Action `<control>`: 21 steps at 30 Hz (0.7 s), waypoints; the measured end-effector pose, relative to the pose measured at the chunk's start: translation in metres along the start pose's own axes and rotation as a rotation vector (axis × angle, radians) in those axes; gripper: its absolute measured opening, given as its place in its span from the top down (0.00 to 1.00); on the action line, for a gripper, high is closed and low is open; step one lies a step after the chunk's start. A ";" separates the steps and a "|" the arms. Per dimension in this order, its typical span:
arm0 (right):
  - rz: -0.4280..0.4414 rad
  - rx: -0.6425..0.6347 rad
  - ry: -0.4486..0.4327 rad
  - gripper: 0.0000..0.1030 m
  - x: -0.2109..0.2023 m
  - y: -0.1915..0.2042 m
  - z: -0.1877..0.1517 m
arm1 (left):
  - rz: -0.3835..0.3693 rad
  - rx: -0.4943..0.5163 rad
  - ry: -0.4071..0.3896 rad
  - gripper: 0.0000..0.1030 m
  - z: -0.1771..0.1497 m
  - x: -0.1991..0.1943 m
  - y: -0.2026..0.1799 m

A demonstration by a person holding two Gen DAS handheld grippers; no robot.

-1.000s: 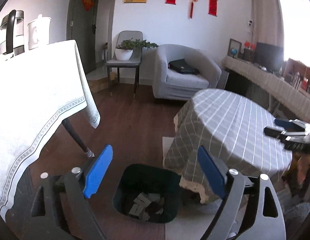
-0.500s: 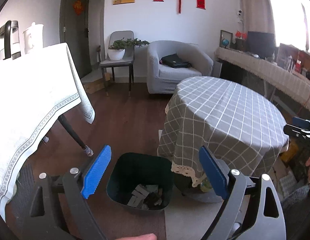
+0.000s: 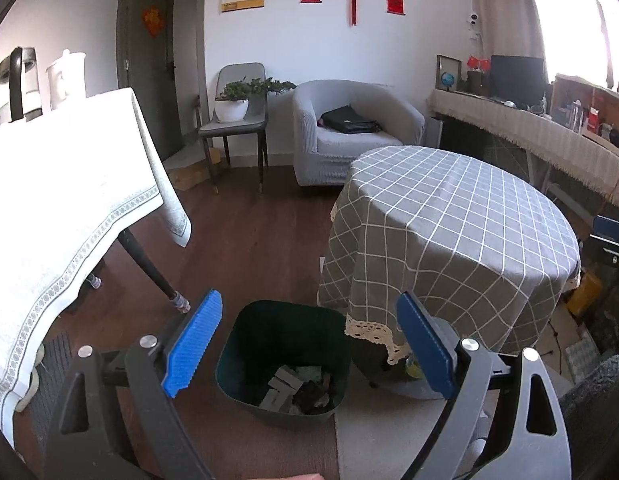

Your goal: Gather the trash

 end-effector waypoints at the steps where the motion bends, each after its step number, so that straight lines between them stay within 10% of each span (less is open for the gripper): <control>1: -0.001 -0.003 0.002 0.04 0.000 0.000 0.000 | -0.002 -0.010 0.005 0.11 -0.001 0.001 0.002; 21: -0.002 -0.001 -0.002 0.04 -0.001 0.000 0.001 | 0.004 0.006 0.023 0.08 -0.006 0.006 -0.001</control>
Point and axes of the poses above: each gripper's, at about its wrist camera, not at the fingertips, and x roughly the way its jaws point, y to its left, z to its top, the point moved 1 cm from there along x, roughly the way its jaws point, and after that the axes turned 12 degrees about -y, right-handed, at the moved point
